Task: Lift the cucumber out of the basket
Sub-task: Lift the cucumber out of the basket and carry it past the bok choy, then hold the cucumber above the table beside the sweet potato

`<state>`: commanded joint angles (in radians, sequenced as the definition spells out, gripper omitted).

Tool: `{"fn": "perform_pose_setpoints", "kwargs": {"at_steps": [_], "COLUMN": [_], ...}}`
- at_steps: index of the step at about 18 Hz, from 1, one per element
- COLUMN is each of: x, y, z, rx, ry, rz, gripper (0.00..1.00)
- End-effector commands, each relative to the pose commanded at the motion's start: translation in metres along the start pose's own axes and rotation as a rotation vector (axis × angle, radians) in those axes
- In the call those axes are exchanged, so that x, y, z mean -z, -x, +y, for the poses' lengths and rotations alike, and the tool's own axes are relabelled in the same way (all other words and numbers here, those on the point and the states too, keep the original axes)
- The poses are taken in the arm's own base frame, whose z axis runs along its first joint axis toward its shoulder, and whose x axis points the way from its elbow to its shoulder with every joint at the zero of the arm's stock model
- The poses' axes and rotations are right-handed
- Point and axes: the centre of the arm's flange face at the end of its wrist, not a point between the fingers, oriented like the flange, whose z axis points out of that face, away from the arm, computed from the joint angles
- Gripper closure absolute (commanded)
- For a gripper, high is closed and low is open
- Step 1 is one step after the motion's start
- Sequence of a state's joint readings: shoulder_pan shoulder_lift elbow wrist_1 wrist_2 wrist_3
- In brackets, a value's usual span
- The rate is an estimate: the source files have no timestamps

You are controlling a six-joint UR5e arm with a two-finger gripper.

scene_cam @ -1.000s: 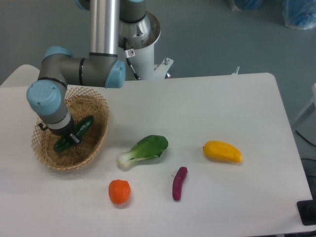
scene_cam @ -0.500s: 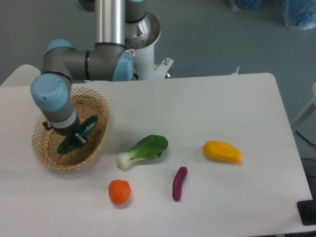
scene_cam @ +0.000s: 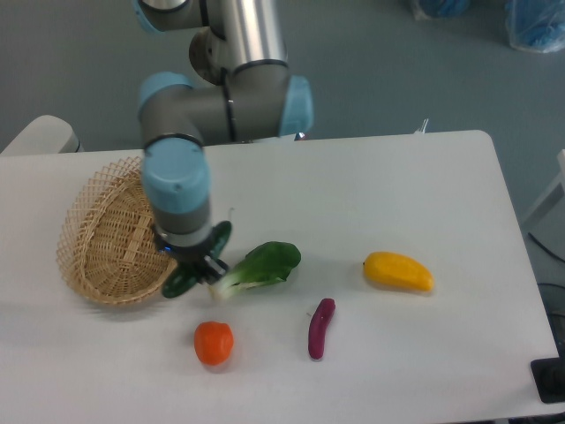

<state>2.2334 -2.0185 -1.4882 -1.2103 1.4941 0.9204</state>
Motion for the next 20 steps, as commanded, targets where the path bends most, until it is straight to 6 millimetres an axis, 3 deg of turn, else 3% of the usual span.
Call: {"fn": "perform_pose_setpoints", "kwargs": {"at_steps": [3,8,11,17,20], "x": [0.001,-0.007,-0.009,-0.017,-0.025], "y": [0.033,0.087,0.118,0.168,0.179], "z": [0.004,0.039,0.047,0.067,0.069], "rx": [0.031,-0.036,-0.045,-0.066,-0.072], "ry": [-0.012,-0.011,-0.014,-0.025,-0.024], "rz": [-0.016,-0.018,-0.028,-0.04,-0.038], "gripper": [0.95,0.92,0.93,0.96,0.96]}}
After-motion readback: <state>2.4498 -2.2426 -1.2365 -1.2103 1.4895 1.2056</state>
